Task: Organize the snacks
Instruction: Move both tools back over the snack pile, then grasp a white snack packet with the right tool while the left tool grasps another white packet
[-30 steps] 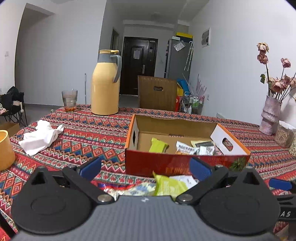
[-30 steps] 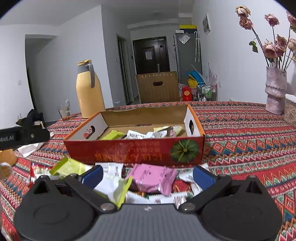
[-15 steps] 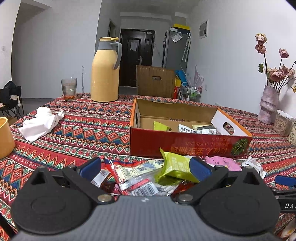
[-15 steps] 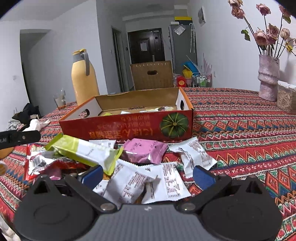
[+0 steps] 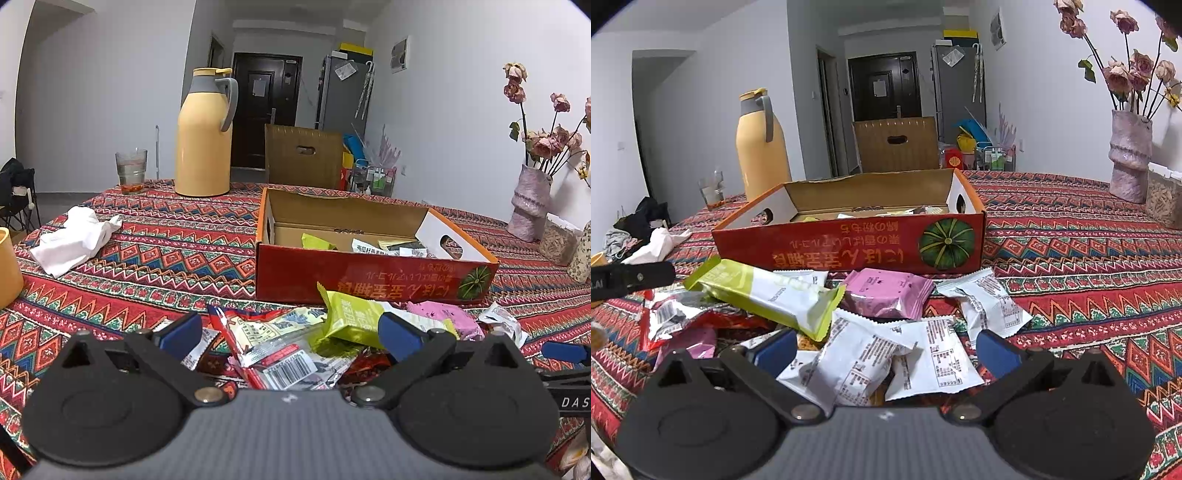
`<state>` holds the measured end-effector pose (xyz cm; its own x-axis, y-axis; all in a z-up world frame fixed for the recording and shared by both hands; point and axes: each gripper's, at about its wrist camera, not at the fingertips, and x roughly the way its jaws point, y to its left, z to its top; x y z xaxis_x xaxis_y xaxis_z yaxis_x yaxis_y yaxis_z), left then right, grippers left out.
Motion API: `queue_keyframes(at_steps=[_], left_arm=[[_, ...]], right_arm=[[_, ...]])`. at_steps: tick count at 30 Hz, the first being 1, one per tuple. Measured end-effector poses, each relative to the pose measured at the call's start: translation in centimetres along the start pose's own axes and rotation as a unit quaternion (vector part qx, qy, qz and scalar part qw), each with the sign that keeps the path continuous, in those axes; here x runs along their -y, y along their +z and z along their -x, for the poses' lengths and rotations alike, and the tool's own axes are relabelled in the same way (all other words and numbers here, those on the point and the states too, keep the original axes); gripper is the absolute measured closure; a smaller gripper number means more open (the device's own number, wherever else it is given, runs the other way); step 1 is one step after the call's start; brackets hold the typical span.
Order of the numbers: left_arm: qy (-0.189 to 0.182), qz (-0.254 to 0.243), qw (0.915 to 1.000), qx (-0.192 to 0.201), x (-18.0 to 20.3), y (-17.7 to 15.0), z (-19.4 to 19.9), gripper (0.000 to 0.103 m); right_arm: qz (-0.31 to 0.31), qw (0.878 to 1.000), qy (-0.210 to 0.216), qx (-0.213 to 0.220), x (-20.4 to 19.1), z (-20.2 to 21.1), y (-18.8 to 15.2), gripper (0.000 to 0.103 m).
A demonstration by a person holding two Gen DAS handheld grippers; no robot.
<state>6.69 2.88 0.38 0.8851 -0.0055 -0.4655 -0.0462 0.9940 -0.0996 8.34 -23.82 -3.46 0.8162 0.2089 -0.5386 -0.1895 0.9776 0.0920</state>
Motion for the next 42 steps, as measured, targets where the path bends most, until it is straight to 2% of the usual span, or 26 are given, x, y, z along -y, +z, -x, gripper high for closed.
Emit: queue_keyframes(at_steps=[3, 9, 12, 15, 23, 29, 36, 42], left_arm=[[-0.002, -0.001, 1.0000, -0.002, 0.2, -0.1, -0.1, 0.000], [-0.003, 0.000, 1.0000, -0.006, 0.1, -0.2, -0.4, 0.000], [-0.004, 0.000, 1.0000, -0.007, 0.2, -0.3, -0.4, 0.000], [-0.005, 0.000, 1.0000, -0.008, 0.2, -0.4, -0.4, 0.000], [-0.005, 0.004, 1.0000, 0.000, -0.1, -0.3, 0.2, 0.000], [0.002, 0.014, 0.9998, 0.015, -2.0, 0.1, 1.2, 0.000], [0.045, 0.028, 0.9984, 0.020, -5.5, 1.1, 1.7, 0.000], [0.071, 0.020, 0.9973, 0.000, -8.1, 1.6, 0.7, 0.000]], right_arm=[[-0.004, 1.000, 0.000, -0.004, 0.1, -0.3, 0.0, 0.004], [0.001, 1.000, 0.016, -0.018, -0.7, -0.8, -0.2, 0.034], [-0.001, 0.999, 0.025, -0.032, -1.0, -1.3, -0.5, 0.055], [-0.005, 0.999, 0.027, -0.027, -1.1, -1.1, -0.7, 0.063], [-0.026, 0.999, 0.028, 0.005, -0.3, 0.2, -0.3, 0.065], [-0.038, 0.999, 0.021, 0.024, 0.6, 1.0, 0.0, 0.065], [-0.051, 0.998, 0.011, 0.028, 1.7, 1.0, 0.1, 0.065], [-0.054, 0.998, 0.004, 0.024, 1.8, 0.6, -0.1, 0.065]])
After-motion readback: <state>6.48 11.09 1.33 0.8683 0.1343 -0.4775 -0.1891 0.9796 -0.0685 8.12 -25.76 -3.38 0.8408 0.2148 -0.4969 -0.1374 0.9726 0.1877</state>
